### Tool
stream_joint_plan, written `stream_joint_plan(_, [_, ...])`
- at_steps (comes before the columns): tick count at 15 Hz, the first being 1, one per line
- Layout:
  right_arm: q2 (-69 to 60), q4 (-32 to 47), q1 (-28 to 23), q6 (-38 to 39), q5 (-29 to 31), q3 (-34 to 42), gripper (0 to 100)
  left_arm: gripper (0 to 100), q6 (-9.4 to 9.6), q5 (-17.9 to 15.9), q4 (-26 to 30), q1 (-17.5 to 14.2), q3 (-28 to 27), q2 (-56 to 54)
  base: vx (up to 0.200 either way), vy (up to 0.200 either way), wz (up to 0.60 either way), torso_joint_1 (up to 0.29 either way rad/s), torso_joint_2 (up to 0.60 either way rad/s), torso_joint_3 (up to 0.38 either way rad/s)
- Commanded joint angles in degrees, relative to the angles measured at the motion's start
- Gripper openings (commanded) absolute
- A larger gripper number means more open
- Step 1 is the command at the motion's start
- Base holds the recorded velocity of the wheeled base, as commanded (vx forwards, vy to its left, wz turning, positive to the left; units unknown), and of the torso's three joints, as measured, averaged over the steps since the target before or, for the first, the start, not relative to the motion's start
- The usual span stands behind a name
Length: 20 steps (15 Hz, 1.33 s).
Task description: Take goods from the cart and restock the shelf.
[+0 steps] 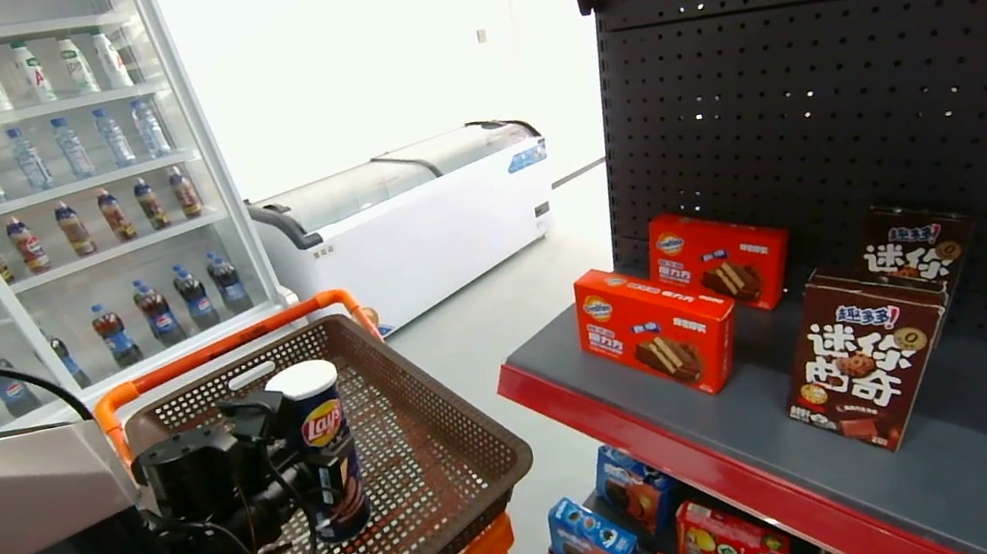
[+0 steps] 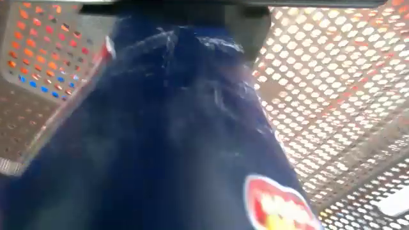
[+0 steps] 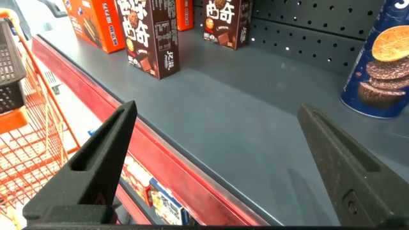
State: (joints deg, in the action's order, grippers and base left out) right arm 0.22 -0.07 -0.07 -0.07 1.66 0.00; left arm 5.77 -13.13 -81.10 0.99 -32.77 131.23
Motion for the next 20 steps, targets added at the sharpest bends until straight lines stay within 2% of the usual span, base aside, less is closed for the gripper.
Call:
stream_joint_plan(1, [0.04,-0.01,-0.01,-0.01,0.01,0.0,100,0,-0.05,0.21,3.5,0.07,-0.45,-5.46,0.0,0.0,0.0,0.0,0.0,0.0])
stream_joint_plan(2, [0.04,-0.01,-0.01,-0.01,0.01,0.0,100,0,-0.49,1.88,8.15,0.42,-0.81,-9.15,0.0,0.0,0.0,0.0,0.0,0.0])
stream_joint_plan(3, [0.04,-0.01,-0.01,-0.01,0.01,0.0,100,0,-3.31,5.13,16.59,0.68,-2.39,-15.3,0.0,0.0,0.0,0.0,0.0,0.0])
stream_joint_plan(4, [0.04,-0.01,-0.01,-0.01,0.01,0.0,100,0,-5.5,4.96,20.72,0.95,-3.09,-19.0,0.0,0.0,0.0,0.0,0.0,0.0])
stream_joint_plan(5, [0.04,-0.01,-0.01,-0.01,0.01,0.0,100,0,-6.12,4.16,26.88,0.95,-4.15,-23.39,0.0,0.0,0.0,0.0,0.0,0.0])
stream_joint_plan(7, [0.04,-0.01,-0.01,-0.01,0.01,0.0,100,0,-6.29,2.23,36.54,1.83,-6.96,-29.19,0.0,0.0,0.0,0.0,0.0,0.0])
stream_joint_plan(8, [0.04,-0.01,-0.01,-0.01,0.01,0.0,100,0,-6.38,0.03,39.53,2.18,-7.93,-31.21,0.0,0.0,0.0,0.0,0.0,0.0])
stream_joint_plan(9, [0.04,-0.01,-0.01,-0.01,0.01,0.0,100,0,-6.12,-2.69,42.87,2.35,-8.28,-34.55,0.0,0.0,0.0,0.0,0.0,0.0])
stream_joint_plan(10, [0.04,-0.01,-0.01,-0.01,0.01,0.0,100,0,-6.12,-3.48,44.28,2.62,-7.84,-37.1,0.0,0.0,0.0,0.0,0.0,0.0])
stream_joint_plan(12, [0.04,-0.01,-0.01,-0.01,0.01,0.0,100,0,-6.12,-5.59,51.4,2.88,-8.1,-42.55,0.0,0.0,0.0,0.0,0.0,0.0])
stream_joint_plan(14, [0.04,-0.01,-0.01,-0.01,0.01,0.0,100,0,-6.03,-9.28,58.78,2.97,-7.66,-50.28,0.0,0.0,0.0,0.0,0.0,0.0])
stream_joint_plan(18, [0.04,-0.01,-0.01,-0.01,0.01,0.0,100,0,-5.33,-8.4,56.32,2.97,-7.66,-52.22,0.0,0.0,0.0,0.0,0.0,0.0])
stream_joint_plan(19, [0.04,-0.01,-0.01,-0.01,0.01,0.0,100,0,-5.41,-9.72,56.58,6.66,-7.49,-53.8,0.0,0.0,0.0,0.0,0.0,0.0])
stream_joint_plan(20, [0.04,-0.01,-0.01,-0.01,0.01,0.0,100,0,-5.33,-10.07,56.58,7.8,-7.4,-54.15,0.0,0.0,0.0,0.0,0.0,0.0])
